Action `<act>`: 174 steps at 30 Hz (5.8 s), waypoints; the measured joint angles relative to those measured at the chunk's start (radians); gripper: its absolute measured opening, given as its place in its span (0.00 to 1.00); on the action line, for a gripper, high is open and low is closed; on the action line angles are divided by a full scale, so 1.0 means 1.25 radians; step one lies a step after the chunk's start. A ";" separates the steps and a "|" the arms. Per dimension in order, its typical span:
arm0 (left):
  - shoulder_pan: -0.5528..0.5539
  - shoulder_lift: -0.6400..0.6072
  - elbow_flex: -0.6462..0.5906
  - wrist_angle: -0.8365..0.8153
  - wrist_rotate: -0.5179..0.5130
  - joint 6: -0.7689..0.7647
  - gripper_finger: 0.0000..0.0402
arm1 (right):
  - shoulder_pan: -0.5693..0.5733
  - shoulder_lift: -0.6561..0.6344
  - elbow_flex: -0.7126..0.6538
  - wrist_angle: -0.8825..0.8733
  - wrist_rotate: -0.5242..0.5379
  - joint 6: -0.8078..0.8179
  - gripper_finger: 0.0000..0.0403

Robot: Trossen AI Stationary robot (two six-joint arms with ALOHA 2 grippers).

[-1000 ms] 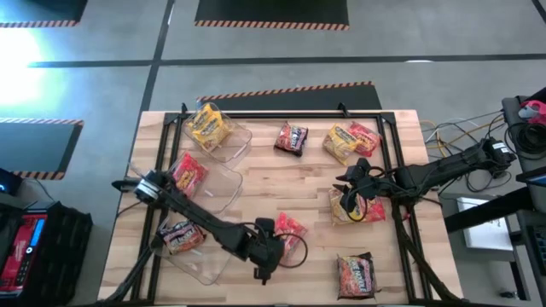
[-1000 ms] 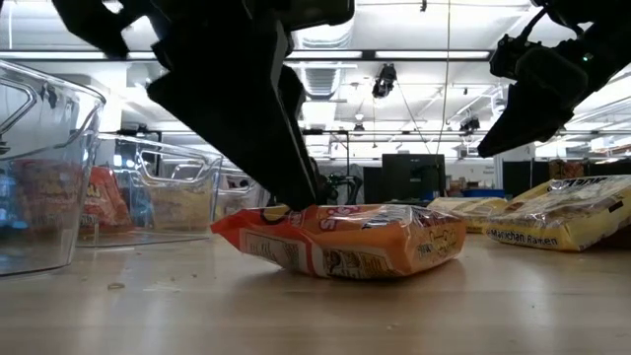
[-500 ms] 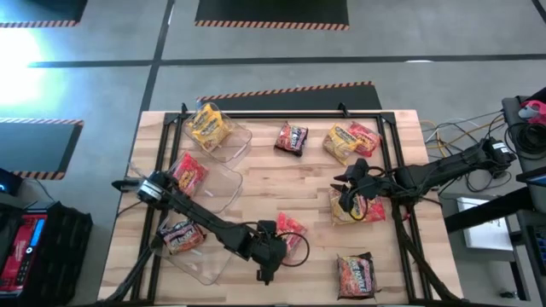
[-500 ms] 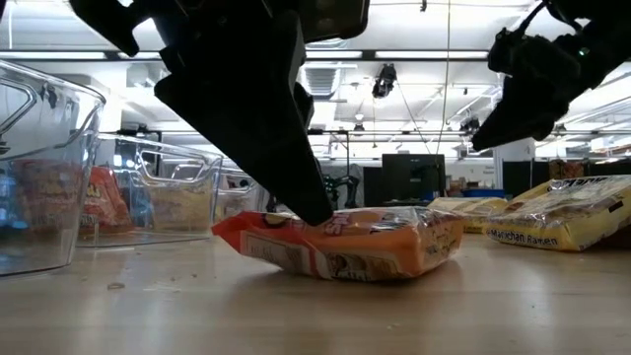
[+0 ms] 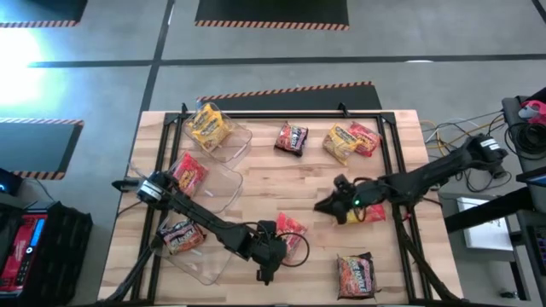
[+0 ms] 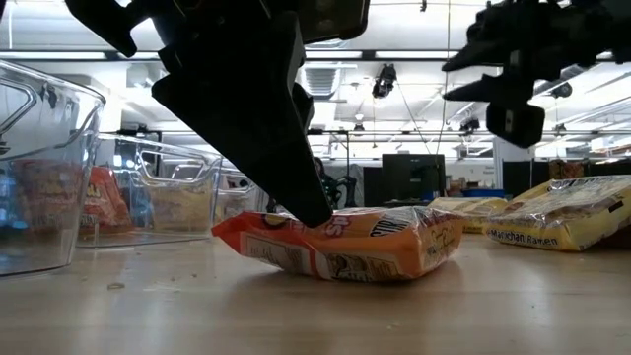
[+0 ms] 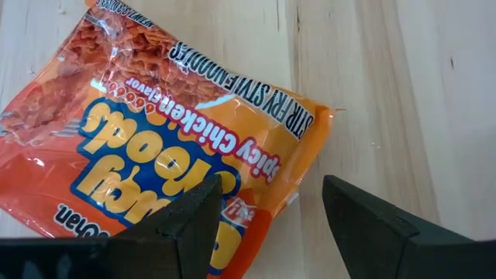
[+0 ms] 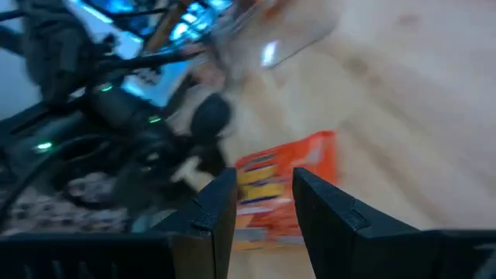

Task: Sort Maruchan noodles
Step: Put the orange noodles pack into the middle transparent bin

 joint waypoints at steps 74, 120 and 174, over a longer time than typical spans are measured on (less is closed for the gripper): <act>0.022 -0.115 -0.015 -0.096 -0.281 -0.174 0.52 | 0.215 0.582 0.431 -0.300 0.122 0.069 0.16; 0.242 -0.483 -0.520 0.320 0.052 -0.350 0.52 | 0.181 0.578 0.475 -0.337 0.132 -0.173 0.16; 0.311 -0.463 -0.446 0.278 0.232 -0.286 0.52 | 0.136 0.580 0.484 -0.448 0.148 -0.131 0.16</act>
